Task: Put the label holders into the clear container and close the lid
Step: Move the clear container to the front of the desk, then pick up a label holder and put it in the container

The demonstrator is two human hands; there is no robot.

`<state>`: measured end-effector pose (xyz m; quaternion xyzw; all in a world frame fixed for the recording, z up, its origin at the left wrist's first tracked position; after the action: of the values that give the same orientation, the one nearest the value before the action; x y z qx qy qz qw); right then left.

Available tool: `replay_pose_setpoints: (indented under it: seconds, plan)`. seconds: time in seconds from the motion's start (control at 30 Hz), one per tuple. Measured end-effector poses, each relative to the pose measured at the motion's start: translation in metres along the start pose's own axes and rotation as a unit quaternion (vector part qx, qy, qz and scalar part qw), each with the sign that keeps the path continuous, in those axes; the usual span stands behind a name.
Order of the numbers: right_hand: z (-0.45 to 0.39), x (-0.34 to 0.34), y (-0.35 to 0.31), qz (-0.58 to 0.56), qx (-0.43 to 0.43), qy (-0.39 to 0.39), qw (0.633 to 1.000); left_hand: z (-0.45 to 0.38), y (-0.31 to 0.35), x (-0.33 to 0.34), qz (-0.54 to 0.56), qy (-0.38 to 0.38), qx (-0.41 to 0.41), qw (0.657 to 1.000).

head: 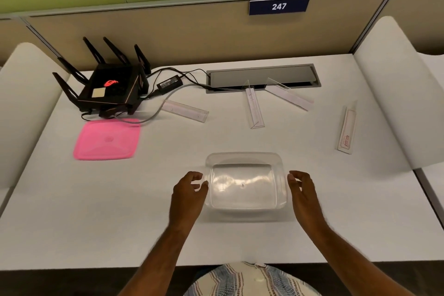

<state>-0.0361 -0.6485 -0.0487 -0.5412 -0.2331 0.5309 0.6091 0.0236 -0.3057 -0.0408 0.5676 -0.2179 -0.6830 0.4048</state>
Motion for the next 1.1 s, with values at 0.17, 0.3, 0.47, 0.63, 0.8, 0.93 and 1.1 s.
replay_pose_setpoints:
  seconds: [0.17,0.3,0.47,0.63,0.8,0.93,1.1]
  plan:
    - [-0.025,0.005,-0.026,0.032,-0.028,0.021,0.999,-0.006,0.007,-0.009,-0.009,0.035,0.007,0.999]
    - [-0.041,0.024,-0.056,0.057,-0.067,0.007,0.996,-0.025,0.008,-0.022,0.011,0.051,0.012,0.999]
    - [-0.06,0.064,-0.087,0.08,-0.103,-0.038,0.991,-0.061,0.01,-0.04,0.01,0.064,0.022,0.998]
    - [-0.076,0.112,-0.101,0.116,-0.126,-0.096,0.981,-0.102,0.01,-0.054,0.005,0.069,0.026,0.997]
    - [-0.095,0.155,-0.11,0.134,-0.129,-0.133,0.974,-0.149,0.009,-0.061,0.006,0.059,-0.001,0.998]
    - [-0.114,0.184,-0.117,0.141,-0.12,-0.148,0.972,-0.182,0.007,-0.064,-0.028,0.05,-0.014,0.998]
    - [-0.137,0.216,-0.111,0.156,-0.077,-0.201,0.964,-0.225,0.005,-0.065,-0.045,0.038,-0.033,0.998]
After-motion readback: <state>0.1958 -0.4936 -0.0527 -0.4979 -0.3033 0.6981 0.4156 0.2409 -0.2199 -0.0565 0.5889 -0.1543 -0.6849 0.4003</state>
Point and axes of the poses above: each hand's wrist, its own z-axis away from the middle knuckle, its own x-axis out of the palm, y = z × x, the point moved 8 cm from there along -z, towards the middle knuckle, and after that the axes turned 2 degrees about -z, right-handed, at the moved point
